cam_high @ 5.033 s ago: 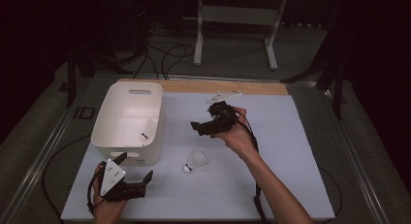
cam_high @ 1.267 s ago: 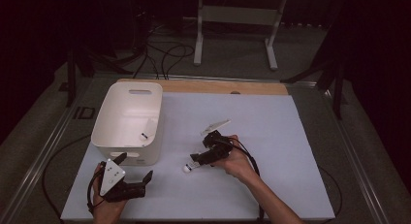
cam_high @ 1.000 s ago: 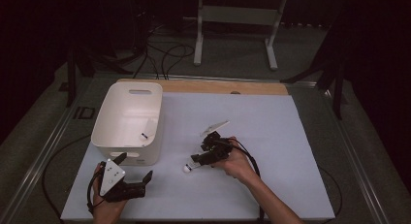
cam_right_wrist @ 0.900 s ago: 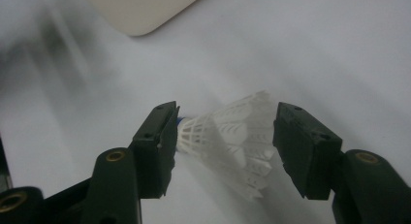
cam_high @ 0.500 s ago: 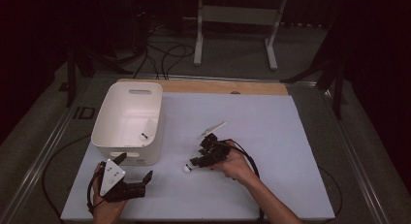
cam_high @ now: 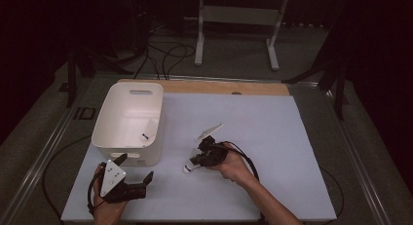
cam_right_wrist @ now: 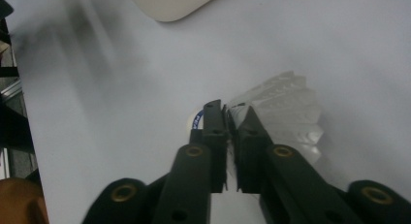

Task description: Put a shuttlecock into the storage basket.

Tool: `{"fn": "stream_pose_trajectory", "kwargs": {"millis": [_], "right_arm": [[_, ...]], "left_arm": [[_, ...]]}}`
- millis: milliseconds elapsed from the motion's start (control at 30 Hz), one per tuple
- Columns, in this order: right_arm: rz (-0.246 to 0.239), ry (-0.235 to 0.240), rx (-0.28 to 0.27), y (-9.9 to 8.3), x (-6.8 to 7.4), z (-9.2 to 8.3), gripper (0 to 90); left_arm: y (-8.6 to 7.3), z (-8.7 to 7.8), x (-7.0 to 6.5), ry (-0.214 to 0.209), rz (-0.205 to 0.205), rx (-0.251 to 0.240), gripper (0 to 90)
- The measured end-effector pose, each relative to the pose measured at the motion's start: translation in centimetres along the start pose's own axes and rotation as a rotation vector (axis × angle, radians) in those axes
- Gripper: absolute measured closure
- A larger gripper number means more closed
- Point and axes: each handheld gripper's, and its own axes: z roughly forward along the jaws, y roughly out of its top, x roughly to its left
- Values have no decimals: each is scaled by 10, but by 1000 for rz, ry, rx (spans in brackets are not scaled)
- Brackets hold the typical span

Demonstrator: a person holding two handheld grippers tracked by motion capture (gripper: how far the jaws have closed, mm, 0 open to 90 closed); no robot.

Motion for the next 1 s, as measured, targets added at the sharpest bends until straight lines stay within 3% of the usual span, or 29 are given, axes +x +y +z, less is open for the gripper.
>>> {"fn": "stream_pose_trajectory", "kwargs": {"millis": [533, 1000], "right_arm": [[-25, -51, -33, 5, 2, -5, 897], [-27, -63, -56, 9, 2, -10, 897]], "left_arm": [[0, 0, 0, 1, -1, 0, 2], [0, 0, 0, -1, 0, 0, 2]]}}
